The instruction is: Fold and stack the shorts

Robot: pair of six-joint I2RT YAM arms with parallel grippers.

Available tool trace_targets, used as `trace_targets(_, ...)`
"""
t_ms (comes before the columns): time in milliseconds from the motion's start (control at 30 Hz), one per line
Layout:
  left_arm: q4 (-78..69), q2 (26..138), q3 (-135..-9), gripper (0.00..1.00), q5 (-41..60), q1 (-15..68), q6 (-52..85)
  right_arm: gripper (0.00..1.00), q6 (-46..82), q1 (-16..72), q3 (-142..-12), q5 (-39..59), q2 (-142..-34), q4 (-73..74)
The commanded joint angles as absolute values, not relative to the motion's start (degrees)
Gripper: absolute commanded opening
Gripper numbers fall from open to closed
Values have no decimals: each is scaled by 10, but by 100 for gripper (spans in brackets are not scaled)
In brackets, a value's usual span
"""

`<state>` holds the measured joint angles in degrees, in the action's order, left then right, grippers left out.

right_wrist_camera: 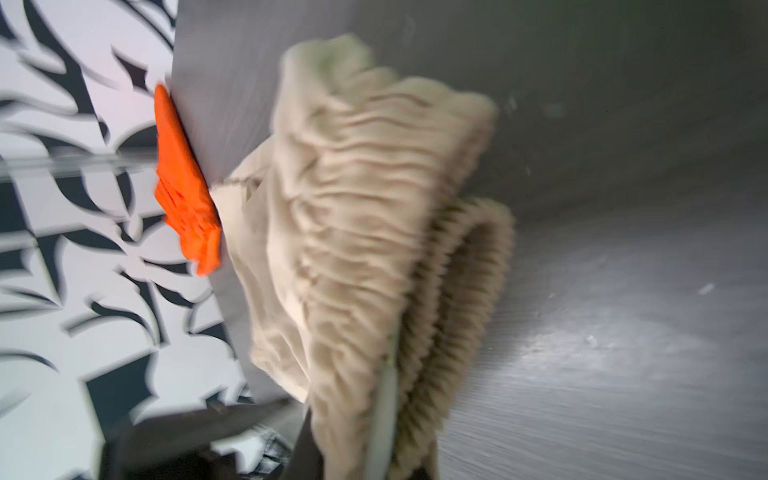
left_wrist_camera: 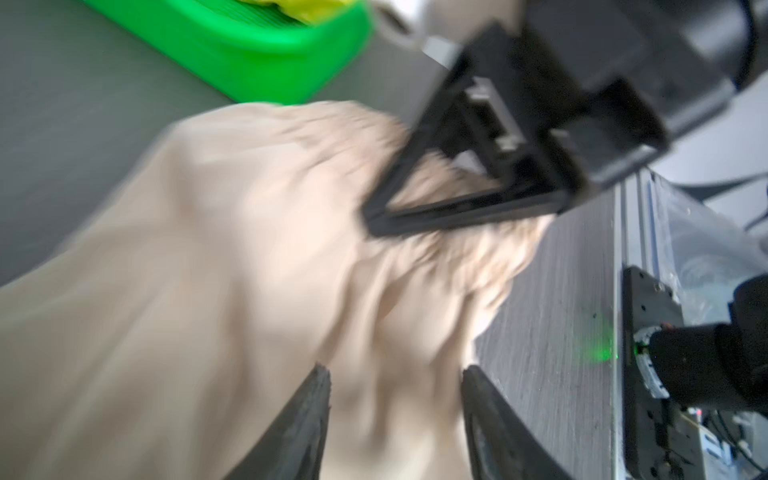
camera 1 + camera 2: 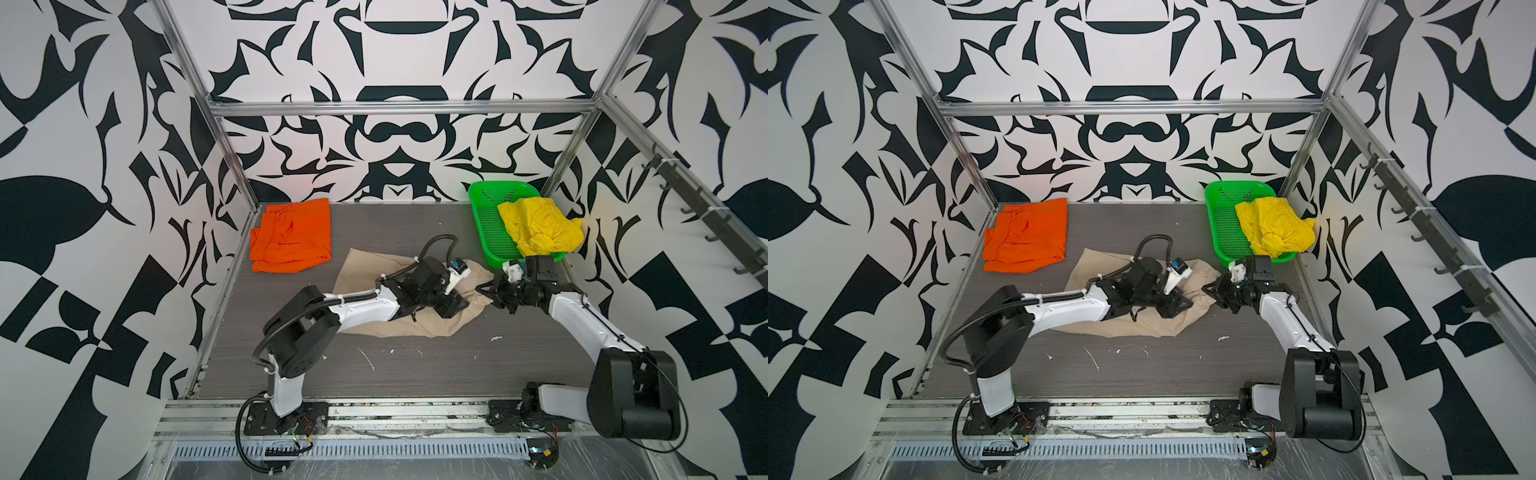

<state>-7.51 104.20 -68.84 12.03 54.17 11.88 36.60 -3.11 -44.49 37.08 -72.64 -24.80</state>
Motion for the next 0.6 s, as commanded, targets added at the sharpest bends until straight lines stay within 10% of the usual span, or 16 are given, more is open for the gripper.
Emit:
trace_targets(0,-24,980,-656,59,80,503,220,8,279,-15,-506,313,-712,-365)
trace_targets(567,172,791,-446,62,46,249,414,5,196,132,-810,99,-782,-572)
